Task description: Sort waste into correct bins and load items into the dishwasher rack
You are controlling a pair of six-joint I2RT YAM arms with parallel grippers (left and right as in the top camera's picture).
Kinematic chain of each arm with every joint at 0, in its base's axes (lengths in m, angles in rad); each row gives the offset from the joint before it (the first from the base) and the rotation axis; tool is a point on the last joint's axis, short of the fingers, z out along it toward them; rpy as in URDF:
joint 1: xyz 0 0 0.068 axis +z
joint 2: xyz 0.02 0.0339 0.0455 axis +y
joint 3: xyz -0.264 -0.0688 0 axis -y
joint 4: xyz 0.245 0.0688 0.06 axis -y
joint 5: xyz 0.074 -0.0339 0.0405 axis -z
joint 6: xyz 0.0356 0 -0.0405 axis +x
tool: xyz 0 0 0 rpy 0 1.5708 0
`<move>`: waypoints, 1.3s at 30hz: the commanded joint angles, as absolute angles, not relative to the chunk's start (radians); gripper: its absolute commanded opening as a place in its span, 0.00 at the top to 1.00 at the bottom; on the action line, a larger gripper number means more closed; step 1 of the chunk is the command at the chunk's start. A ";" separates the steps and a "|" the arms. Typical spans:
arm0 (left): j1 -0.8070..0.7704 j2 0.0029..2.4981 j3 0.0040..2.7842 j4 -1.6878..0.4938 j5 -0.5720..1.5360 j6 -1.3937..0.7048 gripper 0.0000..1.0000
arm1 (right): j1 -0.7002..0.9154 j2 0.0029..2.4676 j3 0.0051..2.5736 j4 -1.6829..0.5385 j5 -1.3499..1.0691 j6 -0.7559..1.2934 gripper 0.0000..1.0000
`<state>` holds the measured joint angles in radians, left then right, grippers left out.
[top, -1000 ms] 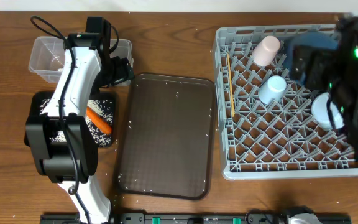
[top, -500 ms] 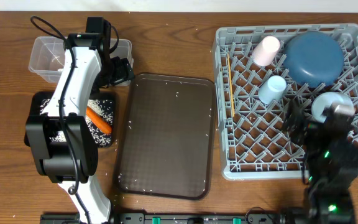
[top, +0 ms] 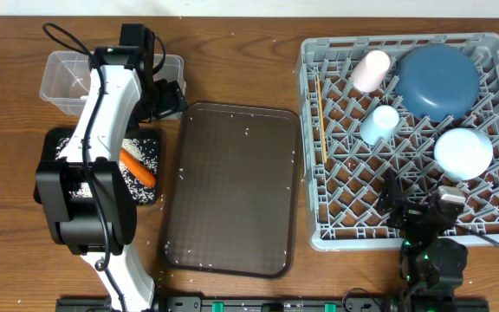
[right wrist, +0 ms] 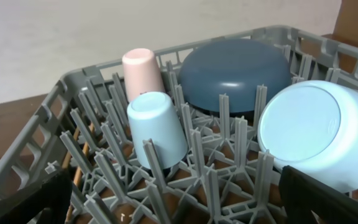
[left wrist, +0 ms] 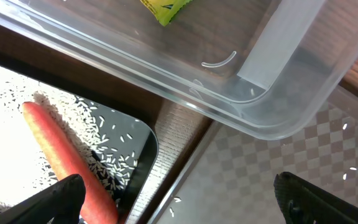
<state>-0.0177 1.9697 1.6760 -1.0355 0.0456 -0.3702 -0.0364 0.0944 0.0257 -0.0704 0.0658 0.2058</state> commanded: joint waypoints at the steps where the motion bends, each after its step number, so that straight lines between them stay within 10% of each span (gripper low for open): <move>1: -0.019 1.974 1.673 -1.037 0.037 -0.379 0.02 | -0.047 0.022 0.006 -0.070 0.047 0.216 0.01; 39: -0.018 1.972 1.671 -1.032 0.041 -0.367 0.02 | -0.046 0.005 0.006 -0.070 0.044 0.216 0.01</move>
